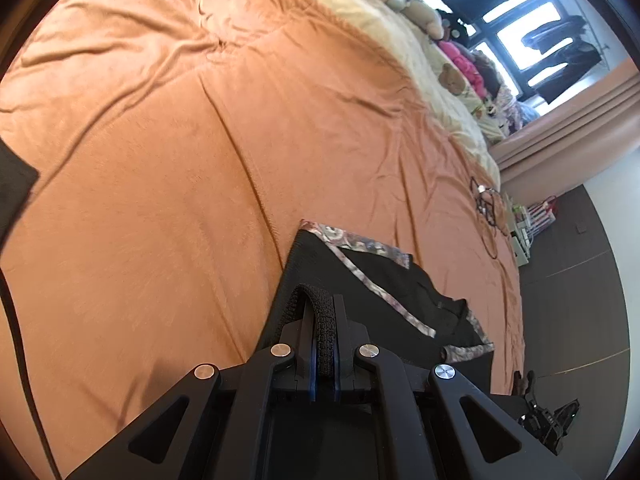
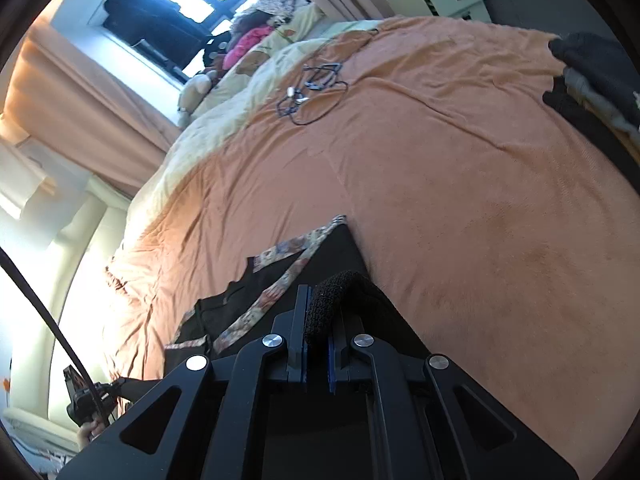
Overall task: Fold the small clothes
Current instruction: 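Lift the hem with both grippers and fold it over toward the collar, then open both grippers and release the folded half onto the shirt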
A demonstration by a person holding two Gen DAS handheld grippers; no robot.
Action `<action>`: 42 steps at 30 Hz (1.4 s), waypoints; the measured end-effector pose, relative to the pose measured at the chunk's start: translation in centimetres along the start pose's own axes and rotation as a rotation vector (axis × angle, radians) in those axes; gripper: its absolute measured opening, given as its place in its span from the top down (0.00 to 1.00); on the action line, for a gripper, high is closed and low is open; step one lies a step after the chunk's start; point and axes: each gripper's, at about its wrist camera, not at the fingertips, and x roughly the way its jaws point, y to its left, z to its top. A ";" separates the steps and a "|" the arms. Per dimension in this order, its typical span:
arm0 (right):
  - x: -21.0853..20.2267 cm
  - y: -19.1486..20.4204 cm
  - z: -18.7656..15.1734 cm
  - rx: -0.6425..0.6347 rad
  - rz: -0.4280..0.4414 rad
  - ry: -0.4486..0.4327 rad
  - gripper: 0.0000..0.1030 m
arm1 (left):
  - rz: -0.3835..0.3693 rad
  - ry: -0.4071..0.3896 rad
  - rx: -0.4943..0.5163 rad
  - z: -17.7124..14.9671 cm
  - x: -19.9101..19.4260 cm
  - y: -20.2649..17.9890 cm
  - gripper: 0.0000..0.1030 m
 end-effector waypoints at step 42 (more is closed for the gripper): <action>7.4 6.6 -2.6 -0.543 -0.435 0.322 0.26 | 0.507 0.245 0.561 -4.0 8.8 -1.2 0.30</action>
